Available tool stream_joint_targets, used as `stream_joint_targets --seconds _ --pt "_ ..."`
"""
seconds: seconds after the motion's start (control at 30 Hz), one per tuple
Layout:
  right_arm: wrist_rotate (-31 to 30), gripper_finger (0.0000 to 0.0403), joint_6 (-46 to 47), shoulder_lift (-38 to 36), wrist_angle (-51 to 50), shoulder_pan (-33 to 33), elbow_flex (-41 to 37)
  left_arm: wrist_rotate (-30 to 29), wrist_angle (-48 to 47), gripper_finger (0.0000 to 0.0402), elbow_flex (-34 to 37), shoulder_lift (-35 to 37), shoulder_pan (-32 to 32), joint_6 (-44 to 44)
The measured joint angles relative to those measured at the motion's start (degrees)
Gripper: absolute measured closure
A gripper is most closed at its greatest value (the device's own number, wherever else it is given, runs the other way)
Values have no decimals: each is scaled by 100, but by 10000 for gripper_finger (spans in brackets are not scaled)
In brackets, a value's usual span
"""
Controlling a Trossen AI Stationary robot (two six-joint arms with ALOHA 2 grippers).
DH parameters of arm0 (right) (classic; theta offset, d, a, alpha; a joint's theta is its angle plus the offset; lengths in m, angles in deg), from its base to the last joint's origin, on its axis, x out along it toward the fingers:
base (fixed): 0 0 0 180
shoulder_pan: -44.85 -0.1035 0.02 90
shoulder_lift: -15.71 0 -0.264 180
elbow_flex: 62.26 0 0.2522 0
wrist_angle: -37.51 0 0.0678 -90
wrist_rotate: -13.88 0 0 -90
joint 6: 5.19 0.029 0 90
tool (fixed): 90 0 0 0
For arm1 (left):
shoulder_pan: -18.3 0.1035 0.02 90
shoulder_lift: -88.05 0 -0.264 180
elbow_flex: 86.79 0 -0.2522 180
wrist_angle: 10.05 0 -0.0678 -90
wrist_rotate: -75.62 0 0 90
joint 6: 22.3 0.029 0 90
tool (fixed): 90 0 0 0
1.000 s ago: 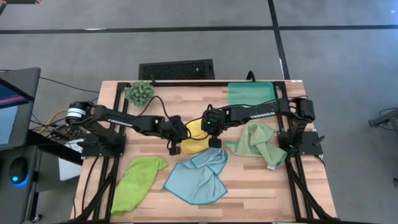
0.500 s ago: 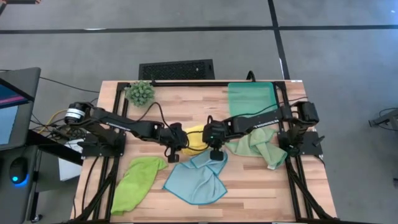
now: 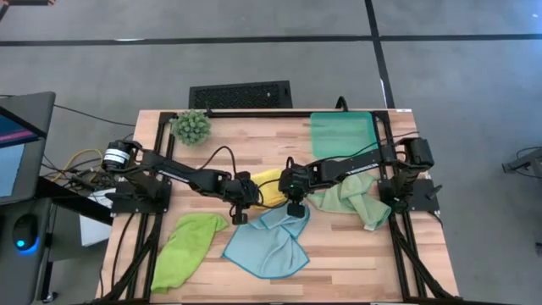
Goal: Fold microfiber towels
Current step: Fold the yellow microfiber cloth
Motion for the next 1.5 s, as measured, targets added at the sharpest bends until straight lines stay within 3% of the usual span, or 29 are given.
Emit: stream_joint_targets --seconds 0.2,0.43,0.6,0.77,0.83,1.0,1.27,1.4,1.5 --pt "1 401 -7 -1 102 4 0 194 -43 393 0 0 16 6" --pt "-4 401 37 -2 97 4 0 606 -563 334 -230 24 17 69" --pt "-4 401 39 -2 91 7 0 395 -1048 283 -496 219 19 276" --pt "-5 393 35 -1 62 5 1 188 -618 259 -276 651 263 443" --pt "-6 385 36 -1 56 7 1 230 28 262 17 628 481 476" --pt "-6 350 38 -2 64 7 1 1080 1263 309 587 363 925 255" --pt "-2 290 -181 -207 -321 35 120 1065 1550 395 646 93 1117 188" --pt "-36 271 -198 -570 -355 95 134 1065 1576 394 616 107 1171 222" --pt "110 291 -26 -556 69 197 24 1042 1663 392 613 198 1213 324"
